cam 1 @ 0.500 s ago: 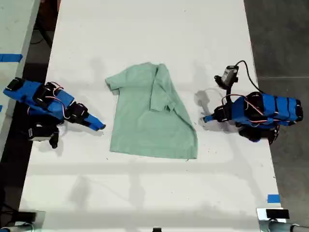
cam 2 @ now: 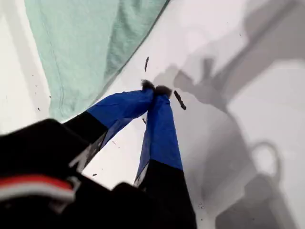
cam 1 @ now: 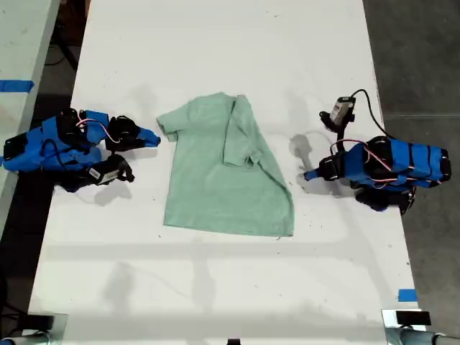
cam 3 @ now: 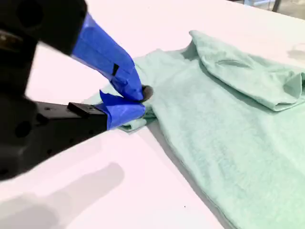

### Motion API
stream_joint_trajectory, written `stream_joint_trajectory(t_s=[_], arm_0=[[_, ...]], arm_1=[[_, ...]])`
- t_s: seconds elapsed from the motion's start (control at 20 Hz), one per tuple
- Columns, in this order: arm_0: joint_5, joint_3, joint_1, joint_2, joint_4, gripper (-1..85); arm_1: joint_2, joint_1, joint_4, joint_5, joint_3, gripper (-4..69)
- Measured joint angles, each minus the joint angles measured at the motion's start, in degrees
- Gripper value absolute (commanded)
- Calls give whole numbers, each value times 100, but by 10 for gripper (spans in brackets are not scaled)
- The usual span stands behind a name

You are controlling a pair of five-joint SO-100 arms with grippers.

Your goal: Fold t shirt

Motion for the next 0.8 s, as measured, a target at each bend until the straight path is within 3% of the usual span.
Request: stream_joint_trajectory(t_s=[0.2, 0.4, 0.45, 0.55, 0.65, 0.8], arm_0=[[0, -9, -53, -9, 53, -4], [-316, -1477, -316, -1143, 738, -1], [-316, -2232, -431, -2101, 1037, 83], [316, -3946, -976, -4298, 1749, 215], [1090, -5353, -1784, -6434, 2224, 244], [2241, -6038, -2522, -8736, 2118, 240]], arm_1=[[0, 0, 0, -79, 0, 12], [0, 0, 0, -79, 0, 12], [0, 0, 0, -79, 0, 12], [0, 0, 0, -79, 0, 12], [0, 0, 0, -114, 0, 12], [0, 0, 0, -167, 0, 12]])
